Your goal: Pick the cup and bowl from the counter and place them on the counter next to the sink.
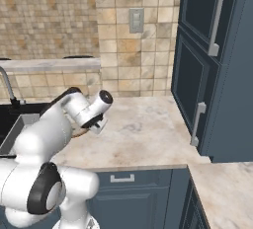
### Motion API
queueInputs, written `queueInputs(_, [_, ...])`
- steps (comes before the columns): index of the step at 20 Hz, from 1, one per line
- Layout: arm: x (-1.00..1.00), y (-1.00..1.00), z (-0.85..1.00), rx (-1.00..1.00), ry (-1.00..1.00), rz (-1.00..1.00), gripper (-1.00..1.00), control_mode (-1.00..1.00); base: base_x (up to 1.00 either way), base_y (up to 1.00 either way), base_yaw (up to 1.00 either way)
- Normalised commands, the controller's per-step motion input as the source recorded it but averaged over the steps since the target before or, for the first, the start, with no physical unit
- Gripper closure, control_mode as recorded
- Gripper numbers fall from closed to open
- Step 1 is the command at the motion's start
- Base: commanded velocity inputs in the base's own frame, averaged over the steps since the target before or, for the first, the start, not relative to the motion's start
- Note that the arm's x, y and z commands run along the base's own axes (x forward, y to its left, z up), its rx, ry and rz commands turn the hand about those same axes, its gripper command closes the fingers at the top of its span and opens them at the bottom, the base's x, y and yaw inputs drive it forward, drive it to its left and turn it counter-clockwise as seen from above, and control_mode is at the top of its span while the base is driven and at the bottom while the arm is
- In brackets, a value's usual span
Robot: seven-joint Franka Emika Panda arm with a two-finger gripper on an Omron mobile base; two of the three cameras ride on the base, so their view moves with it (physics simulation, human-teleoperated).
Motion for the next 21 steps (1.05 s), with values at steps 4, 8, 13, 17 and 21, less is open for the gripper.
queueInputs(4, [-0.7, -0.33, 0.58, -0.15, -0.02, 0.0, -1.0, -1.0, 0.0, 0.0, 0.0])
queueInputs(8, [-0.69, -0.53, 0.58, -0.22, 0.0, 0.0, -1.0, -1.0, 0.0, 0.0, 0.0])
queueInputs(13, [-0.88, -0.6, 0.64, -0.15, -0.07, 0.0, -1.0, -1.0, 0.0, 0.0, 0.0])
queueInputs(17, [-1.0, -0.35, 0.63, -0.01, -0.18, 0.06, -1.0, -1.0, 0.0, 0.0, 0.0])
queueInputs(21, [-1.0, -0.06, 0.6, -0.01, -0.19, 0.12, -1.0, -1.0, 0.0, 0.0, 0.0])
